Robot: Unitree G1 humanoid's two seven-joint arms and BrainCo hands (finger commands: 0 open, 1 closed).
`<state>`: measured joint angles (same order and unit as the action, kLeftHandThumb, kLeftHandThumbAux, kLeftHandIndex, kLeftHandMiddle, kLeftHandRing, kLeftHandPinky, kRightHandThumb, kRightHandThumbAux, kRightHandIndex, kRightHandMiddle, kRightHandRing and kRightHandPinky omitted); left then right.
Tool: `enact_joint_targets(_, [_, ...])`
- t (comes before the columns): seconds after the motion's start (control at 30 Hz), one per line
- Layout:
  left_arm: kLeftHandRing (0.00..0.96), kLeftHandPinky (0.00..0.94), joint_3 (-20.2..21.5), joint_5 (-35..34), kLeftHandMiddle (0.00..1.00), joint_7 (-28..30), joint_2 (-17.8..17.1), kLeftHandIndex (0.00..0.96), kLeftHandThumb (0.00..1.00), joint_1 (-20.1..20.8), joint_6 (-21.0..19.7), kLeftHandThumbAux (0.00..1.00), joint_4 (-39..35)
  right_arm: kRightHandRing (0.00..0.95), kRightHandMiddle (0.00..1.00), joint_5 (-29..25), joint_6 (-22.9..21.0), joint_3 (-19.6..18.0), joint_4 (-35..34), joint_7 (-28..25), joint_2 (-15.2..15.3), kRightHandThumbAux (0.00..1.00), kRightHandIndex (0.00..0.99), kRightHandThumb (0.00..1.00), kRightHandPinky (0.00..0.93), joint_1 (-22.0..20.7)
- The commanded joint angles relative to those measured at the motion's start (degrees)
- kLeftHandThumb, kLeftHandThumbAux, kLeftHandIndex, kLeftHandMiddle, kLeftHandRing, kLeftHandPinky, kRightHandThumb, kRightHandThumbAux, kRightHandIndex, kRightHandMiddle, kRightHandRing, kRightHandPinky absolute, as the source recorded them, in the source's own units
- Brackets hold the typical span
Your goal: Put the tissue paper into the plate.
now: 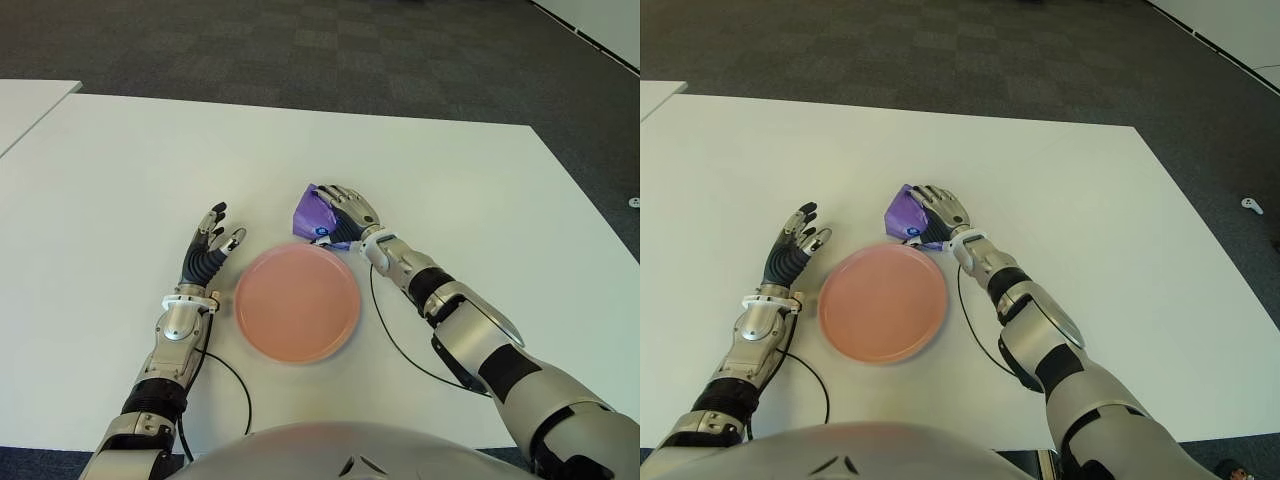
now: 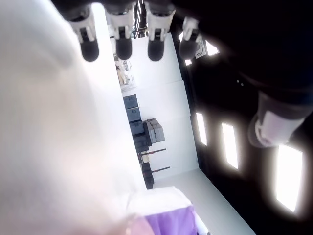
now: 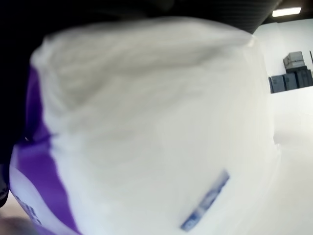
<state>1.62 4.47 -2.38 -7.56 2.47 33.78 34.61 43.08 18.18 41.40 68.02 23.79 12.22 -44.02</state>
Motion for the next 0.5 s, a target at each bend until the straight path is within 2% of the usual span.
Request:
enact_joint_targets(0.03, [0.0,0.0,-0.16,0.84,0.0,-0.73,0.61,0.0,0.0,-4.86,0.32,0.499,6.46,0.0,0.0,3.32,-3.03,3.48,5.85,-5.12,-0.88,0.522,0.0,0.172,0.0,8.32])
enact_joint_targets(0.5, [0.0,0.0,-0.16,0.59,0.0,-0.45,0.42,0.0,0.0,-4.63,0.86,0.496,6.97,0.0,0.0,2.83,-2.47,3.19,5.87,-5.74,-0.78,0.52,0.0,0.178,0.0,8.37])
